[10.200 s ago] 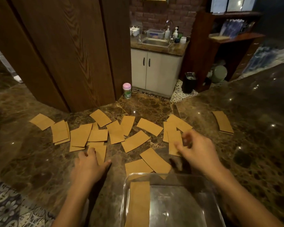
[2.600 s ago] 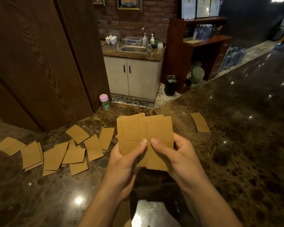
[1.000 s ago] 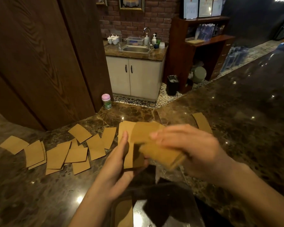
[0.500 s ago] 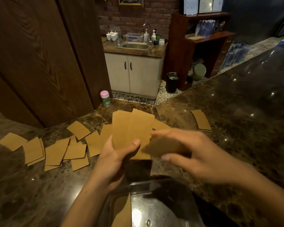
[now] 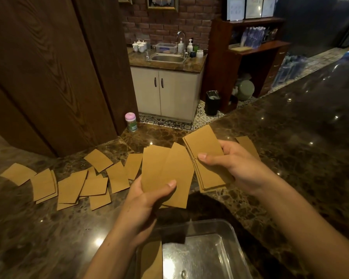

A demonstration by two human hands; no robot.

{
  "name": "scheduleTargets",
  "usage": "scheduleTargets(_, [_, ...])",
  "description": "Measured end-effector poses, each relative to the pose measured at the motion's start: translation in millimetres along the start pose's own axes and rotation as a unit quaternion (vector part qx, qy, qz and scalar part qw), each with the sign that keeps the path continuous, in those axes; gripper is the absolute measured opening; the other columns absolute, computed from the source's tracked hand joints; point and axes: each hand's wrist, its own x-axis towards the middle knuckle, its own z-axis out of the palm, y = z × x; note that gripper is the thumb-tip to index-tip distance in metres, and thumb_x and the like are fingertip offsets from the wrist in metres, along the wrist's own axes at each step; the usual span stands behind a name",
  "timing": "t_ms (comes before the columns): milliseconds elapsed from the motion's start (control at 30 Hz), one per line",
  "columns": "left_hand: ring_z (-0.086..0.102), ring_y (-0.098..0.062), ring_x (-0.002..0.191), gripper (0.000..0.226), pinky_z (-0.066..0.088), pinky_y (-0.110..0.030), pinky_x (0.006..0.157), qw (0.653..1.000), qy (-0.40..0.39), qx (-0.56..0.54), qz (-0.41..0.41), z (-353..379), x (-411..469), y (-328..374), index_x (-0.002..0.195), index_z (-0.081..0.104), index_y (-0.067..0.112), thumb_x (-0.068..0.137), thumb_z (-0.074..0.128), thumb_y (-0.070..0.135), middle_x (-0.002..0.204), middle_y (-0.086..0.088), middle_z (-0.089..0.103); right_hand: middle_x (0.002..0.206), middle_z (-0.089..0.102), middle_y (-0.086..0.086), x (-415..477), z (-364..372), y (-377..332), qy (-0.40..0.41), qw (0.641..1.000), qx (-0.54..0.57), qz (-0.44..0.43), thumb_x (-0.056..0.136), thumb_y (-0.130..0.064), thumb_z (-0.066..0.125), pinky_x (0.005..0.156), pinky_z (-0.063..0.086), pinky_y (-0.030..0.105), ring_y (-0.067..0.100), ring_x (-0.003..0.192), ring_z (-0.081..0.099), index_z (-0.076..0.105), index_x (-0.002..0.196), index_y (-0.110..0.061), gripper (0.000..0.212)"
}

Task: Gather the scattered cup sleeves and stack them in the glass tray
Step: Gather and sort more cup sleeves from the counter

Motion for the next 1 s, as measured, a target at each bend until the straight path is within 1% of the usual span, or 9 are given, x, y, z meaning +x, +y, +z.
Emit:
scheduleTargets(200, [0.077,-0.019,0.080,0.052,0.059,-0.027,0.060,0.999,-0.031,0.030,0.003,8.3,-4.2,-1.6,0.116,0.060,0.015,0.068,0.076,0.008,0.087,-0.002,0.079,0.114,0.079,0.009,2.8,-5.7,-8.9,-0.022,0.999,-0.043,0.010,0.097,-0.013,0.068,0.088,0.061,0.042,0.031,0.107,0.076,0.070,0.123,-0.015,0.026])
scheduleTargets(400, [0.077,-0.020,0.077,0.040,0.062,-0.035,0.065,1.000,-0.015,-0.015,-0.014,13.8,-1.6,1.4,0.115,0.061,0.015,0.077,0.074,0.016,0.085,-0.003,0.080,0.106,0.079,-0.005,1.7,-3.6,-20.3,0.008,0.984,-0.162,-0.075,0.098,-0.022,0.070,0.083,0.060,0.038,0.014,0.096,0.076,0.070,0.119,-0.024,0.022])
scheduleTargets(467, [0.073,-0.024,0.070,0.036,0.061,-0.038,0.070,0.998,0.008,-0.041,-0.041,16.8,0.8,-0.1,0.115,0.064,0.013,0.084,0.071,0.031,0.080,-0.009,0.078,0.095,0.073,-0.012,-7.5,5.7,-13.5,0.077,0.936,-0.257,-0.229,0.099,-0.021,0.069,0.073,0.055,0.023,0.004,0.086,0.070,0.067,0.120,-0.023,0.021])
scheduleTargets(567, [0.070,-0.024,0.081,0.052,0.058,-0.041,0.076,0.993,0.028,-0.086,-0.074,12.4,3.8,1.2,0.115,0.070,0.013,0.080,0.071,0.052,0.096,-0.016,0.074,0.108,0.071,-0.014,-24.0,18.7,3.5,0.052,0.776,-0.418,-0.469,0.096,-0.013,0.070,0.079,0.054,0.011,-0.007,0.090,0.064,0.067,0.125,-0.010,0.029])
scheduleTargets(667, [0.065,-0.034,0.118,0.079,0.050,-0.054,0.102,0.985,0.045,-0.138,-0.096,8.8,4.7,2.3,0.132,0.063,0.014,0.069,0.087,0.053,0.132,-0.020,0.065,0.121,0.076,0.003,-38.3,27.7,28.6,-0.008,0.691,-0.498,-0.525,0.091,-0.012,0.077,0.082,0.061,0.029,0.014,0.110,0.070,0.069,0.123,-0.010,0.033])
scheduleTargets(733, [0.067,-0.038,0.113,0.065,0.056,-0.049,0.091,0.985,0.047,-0.144,-0.085,8.5,5.8,1.0,0.135,0.059,0.010,0.078,0.084,0.031,0.125,-0.024,0.068,0.126,0.075,0.002,-42.2,34.8,40.2,-0.031,0.669,-0.552,-0.496,0.088,-0.011,0.081,0.079,0.061,0.035,0.018,0.117,0.066,0.068,0.123,-0.014,0.037])
scheduleTargets(833, [0.074,-0.036,0.098,0.049,0.062,-0.038,0.070,0.995,0.019,-0.090,-0.042,13.0,2.4,-1.1,0.126,0.060,0.005,0.078,0.071,0.004,0.112,-0.024,0.073,0.127,0.072,-0.002,-40.6,37.3,43.8,-0.066,0.707,-0.565,-0.422,0.089,-0.014,0.076,0.088,0.061,0.031,0.015,0.122,0.059,0.067,0.125,-0.017,0.037])
scheduleTargets(933, [0.076,-0.028,0.092,0.054,0.061,-0.033,0.066,0.999,0.009,-0.041,-0.014,14.1,-0.7,-0.5,0.122,0.061,0.010,0.071,0.073,0.001,0.103,-0.016,0.077,0.110,0.062,-0.022,-40.5,27.3,20.9,-0.127,0.833,-0.482,-0.239,0.099,-0.030,0.066,0.080,0.054,0.019,-0.002,0.099,0.059,0.058,0.119,-0.042,0.025])
scheduleTargets(1000, [0.076,-0.023,0.086,0.055,0.060,-0.029,0.063,1.000,0.000,-0.006,0.003,11.7,-1.8,-0.7,0.120,0.061,0.011,0.067,0.075,0.002,0.096,-0.011,0.078,0.096,0.062,-0.019,-38.2,19.4,0.9,-0.145,0.898,-0.383,-0.160,0.100,-0.034,0.066,0.069,0.053,0.023,0.004,0.082,0.062,0.058,0.109,-0.047,0.018])
